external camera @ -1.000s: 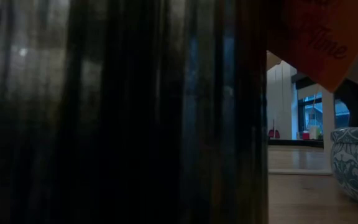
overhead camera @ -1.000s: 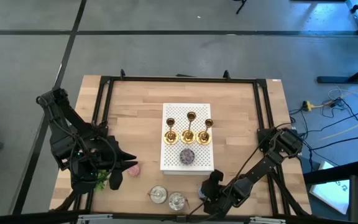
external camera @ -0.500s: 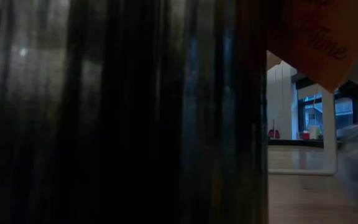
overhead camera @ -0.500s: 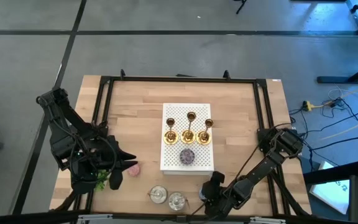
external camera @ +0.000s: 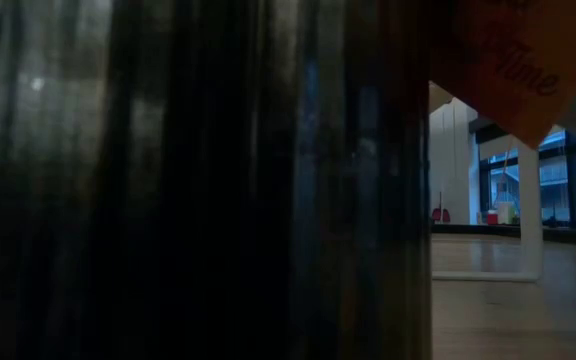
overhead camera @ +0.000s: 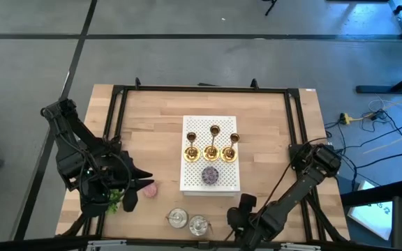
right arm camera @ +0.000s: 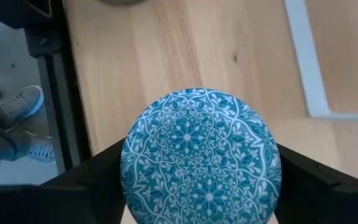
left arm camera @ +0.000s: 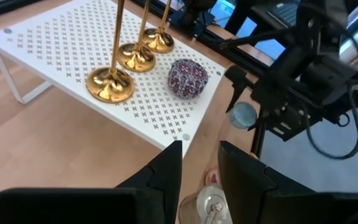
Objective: Pick & Place candle stick holders
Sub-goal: Put the blue patterned scented candle on the shelf aligned with the other red patterned scented candle
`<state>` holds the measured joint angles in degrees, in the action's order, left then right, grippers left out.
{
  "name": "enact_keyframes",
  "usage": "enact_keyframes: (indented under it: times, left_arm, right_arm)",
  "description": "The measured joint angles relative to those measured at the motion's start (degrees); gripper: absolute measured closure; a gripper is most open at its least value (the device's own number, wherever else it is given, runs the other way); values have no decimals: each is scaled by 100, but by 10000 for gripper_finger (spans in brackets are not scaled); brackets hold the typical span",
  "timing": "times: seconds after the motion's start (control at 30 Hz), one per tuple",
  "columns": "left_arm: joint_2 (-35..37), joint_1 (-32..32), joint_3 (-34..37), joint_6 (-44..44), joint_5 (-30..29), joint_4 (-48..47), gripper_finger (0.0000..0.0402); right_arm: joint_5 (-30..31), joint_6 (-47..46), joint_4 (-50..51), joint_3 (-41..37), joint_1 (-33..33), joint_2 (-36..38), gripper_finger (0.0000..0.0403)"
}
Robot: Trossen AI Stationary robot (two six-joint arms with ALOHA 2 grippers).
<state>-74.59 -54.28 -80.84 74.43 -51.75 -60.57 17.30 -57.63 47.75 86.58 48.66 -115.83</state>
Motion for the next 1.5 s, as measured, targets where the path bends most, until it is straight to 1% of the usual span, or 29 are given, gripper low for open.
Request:
enact_keyframes:
  times: [0.1,0.23,0.43,0.6,0.7,0.87,1.1,1.3,1.43,1.5]
  left_arm:
    - [0,0,0,0,93,0,303]
    - [0,0,0,0,182,4,308]
    - [0,-23,0,-105,222,37,313]
    - [0,-44,0,-214,7,37,311]
    - [0,-44,0,-267,-114,38,311]
    - [0,-42,0,-411,-266,37,311]
    - [0,145,0,-574,-378,30,311]
    - [10,330,0,-680,-352,28,311]
    - [13,439,-2,-772,-134,9,311]
    - [13,459,-2,-772,-105,-31,311]
  right_arm:
    - [2,45,105,191,40,2,107]
    - [-44,218,484,567,48,0,107]
    - [37,282,1636,1427,42,2,107]
    - [109,439,2794,2075,-53,2,107]
    - [242,716,3438,2412,-168,2,107]
    - [389,1235,4196,2834,-392,4,107]
    - [697,1999,4220,2658,-720,335,107]
    - [878,2172,4216,2281,-995,715,107]
    - [861,2339,3872,2053,-1184,822,107]
    - [861,2512,3529,1887,-1257,921,107]
